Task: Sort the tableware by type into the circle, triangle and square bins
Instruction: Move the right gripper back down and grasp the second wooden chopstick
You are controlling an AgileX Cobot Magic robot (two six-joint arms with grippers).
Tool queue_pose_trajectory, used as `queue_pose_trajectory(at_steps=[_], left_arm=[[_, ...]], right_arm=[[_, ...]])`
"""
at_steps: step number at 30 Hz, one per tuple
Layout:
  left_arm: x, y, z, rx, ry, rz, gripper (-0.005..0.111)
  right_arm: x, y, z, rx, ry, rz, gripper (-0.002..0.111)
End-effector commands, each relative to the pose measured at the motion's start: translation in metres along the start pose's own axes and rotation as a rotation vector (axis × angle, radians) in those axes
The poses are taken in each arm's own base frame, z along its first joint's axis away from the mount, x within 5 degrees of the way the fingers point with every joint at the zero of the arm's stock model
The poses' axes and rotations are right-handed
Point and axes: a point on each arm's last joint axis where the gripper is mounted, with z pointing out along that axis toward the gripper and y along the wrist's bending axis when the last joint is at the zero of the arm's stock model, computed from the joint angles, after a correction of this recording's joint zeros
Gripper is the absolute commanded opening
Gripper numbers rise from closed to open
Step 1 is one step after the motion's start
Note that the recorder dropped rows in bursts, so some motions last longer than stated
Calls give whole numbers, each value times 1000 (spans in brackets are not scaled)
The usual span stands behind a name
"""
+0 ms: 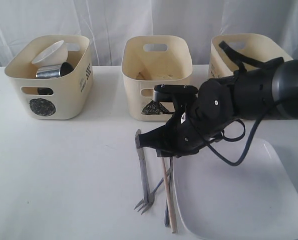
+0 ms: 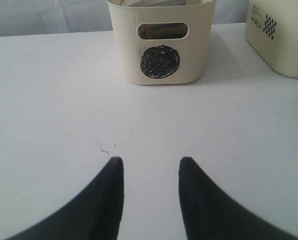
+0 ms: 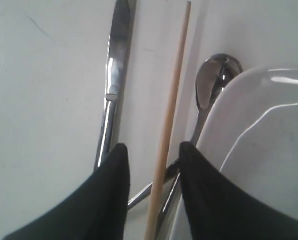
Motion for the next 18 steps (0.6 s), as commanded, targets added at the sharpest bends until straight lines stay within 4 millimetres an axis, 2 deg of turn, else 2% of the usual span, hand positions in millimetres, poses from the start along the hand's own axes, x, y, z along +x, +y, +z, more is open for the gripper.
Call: queue_pose_trajectory(at_steps=[1, 4, 18], left_arm=[[1, 0, 0, 5, 2, -11, 42], [1, 0, 0, 5, 2, -11, 42], [1, 0, 0, 5, 2, -11, 42]], right_arm=[[6, -2, 17, 14, 38, 6, 32], [8, -3, 23, 19, 46, 7, 32], [1, 0, 22, 4, 8, 14, 32]])
